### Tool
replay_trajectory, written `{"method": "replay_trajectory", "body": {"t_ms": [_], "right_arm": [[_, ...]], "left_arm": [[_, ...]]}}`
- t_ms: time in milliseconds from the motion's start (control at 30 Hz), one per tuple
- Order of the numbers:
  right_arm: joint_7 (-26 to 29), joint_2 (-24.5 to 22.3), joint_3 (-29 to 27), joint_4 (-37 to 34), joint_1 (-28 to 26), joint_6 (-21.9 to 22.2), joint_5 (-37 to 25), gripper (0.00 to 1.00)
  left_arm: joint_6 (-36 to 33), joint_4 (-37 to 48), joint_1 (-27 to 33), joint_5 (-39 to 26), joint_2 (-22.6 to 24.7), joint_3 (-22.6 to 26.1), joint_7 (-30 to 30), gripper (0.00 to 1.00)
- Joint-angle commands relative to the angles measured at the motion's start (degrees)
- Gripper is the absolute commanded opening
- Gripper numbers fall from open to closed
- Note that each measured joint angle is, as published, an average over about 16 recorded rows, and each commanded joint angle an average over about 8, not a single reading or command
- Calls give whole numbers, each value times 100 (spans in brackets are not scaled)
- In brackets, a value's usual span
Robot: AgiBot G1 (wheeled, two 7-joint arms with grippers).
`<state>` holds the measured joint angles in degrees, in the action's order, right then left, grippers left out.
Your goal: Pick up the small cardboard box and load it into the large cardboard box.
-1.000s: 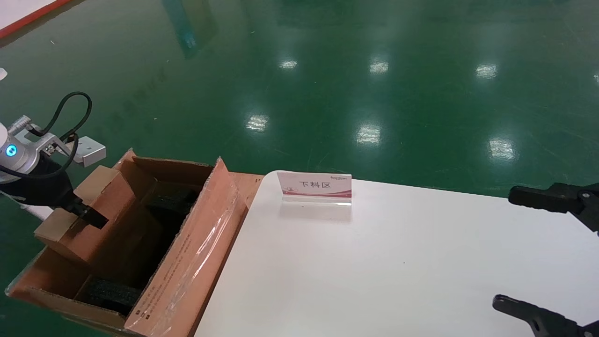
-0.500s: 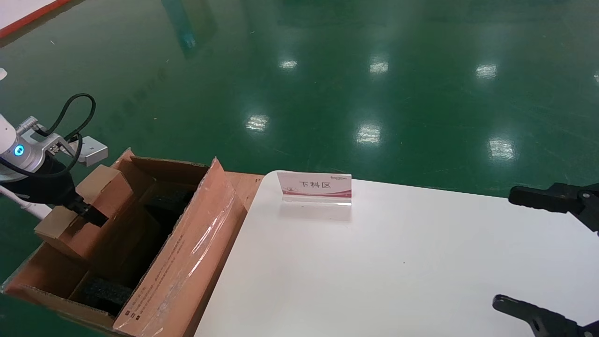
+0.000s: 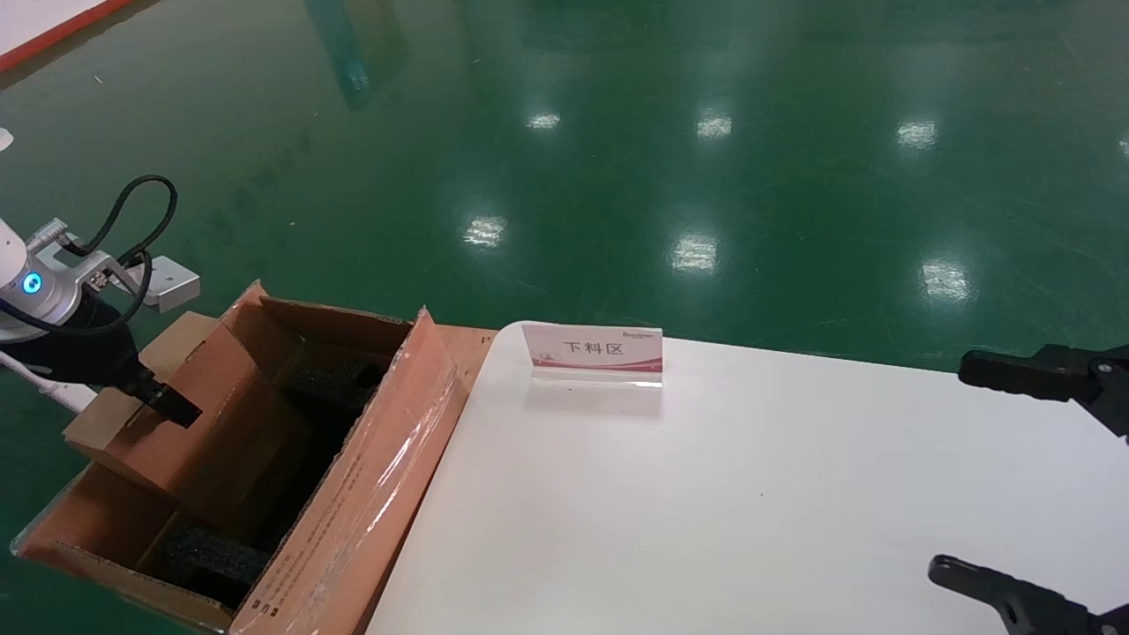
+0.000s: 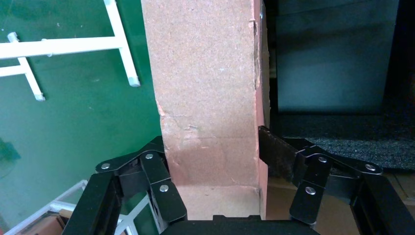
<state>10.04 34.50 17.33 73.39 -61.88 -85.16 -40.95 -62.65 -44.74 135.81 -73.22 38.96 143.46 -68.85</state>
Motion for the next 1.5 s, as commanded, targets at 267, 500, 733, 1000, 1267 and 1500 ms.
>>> {"method": "replay_trajectory", "body": {"t_ms": [267, 500, 733, 1000, 1267, 1500], "right_arm": [[0, 0, 0, 0, 0, 0, 0, 100], [0, 0, 0, 0, 0, 0, 0, 100], [0, 0, 0, 0, 0, 0, 0, 100], [-2, 0, 2, -3, -2, -1, 0, 100], [-3, 0, 4, -5, -3, -2, 1, 100], [-4, -1, 5, -6, -3, -1, 2, 100]], "left_arm": [[1, -17, 12, -6, -8, -1, -3, 100], [3, -23, 17, -9, -11, -2, -5, 100], [11, -38, 27, 6, -9, -15, 3, 100], [234, -697, 453, 238, -166, -342, 516, 100], [526, -2031, 1278, 684, -706, -911, 1231, 100], [718, -2870, 1723, 1129, -1186, -1353, 1695, 100]]}}
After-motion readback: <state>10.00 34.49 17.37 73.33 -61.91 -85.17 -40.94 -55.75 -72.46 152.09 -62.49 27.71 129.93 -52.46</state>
